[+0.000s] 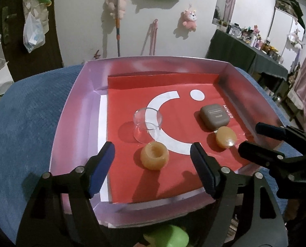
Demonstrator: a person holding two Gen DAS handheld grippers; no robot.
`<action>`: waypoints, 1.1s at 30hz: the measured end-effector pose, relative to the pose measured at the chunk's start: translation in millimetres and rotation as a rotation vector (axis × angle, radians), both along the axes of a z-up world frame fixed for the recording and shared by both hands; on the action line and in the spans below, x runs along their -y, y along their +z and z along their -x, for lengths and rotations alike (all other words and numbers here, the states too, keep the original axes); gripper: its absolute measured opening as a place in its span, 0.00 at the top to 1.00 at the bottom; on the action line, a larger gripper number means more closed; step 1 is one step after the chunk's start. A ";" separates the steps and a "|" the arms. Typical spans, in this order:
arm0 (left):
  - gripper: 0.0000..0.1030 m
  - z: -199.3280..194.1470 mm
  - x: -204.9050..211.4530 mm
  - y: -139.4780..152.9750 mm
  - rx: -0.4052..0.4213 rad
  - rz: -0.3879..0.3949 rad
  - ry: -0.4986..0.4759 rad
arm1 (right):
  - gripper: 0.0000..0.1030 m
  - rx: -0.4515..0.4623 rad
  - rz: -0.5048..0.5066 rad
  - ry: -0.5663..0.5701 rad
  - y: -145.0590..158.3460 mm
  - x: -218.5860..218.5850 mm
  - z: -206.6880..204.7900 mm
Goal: Organize rigid objects
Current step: 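Lower both items onto the red sheet and open both tools, then withdraw both tools from the box toward the remaining pile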
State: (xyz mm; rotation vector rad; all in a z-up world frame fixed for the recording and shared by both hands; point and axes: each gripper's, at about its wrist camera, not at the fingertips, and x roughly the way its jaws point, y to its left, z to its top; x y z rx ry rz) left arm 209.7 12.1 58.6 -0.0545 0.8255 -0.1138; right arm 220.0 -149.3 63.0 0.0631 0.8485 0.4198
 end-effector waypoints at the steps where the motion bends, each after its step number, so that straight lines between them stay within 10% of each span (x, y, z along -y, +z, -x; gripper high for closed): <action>1: 0.23 1.2 0.2 1.2 0.004 -0.003 0.000 | 0.20 0.003 -0.002 0.002 0.8 0.0 1.9; 7: 0.07 14.7 -3.2 12.3 0.042 -0.018 0.022 | 0.02 0.059 -0.013 0.002 10.6 3.6 17.8; 33: 0.00 65.6 -2.4 20.5 0.081 -0.017 0.033 | 0.00 0.186 -0.040 0.027 26.2 11.5 72.3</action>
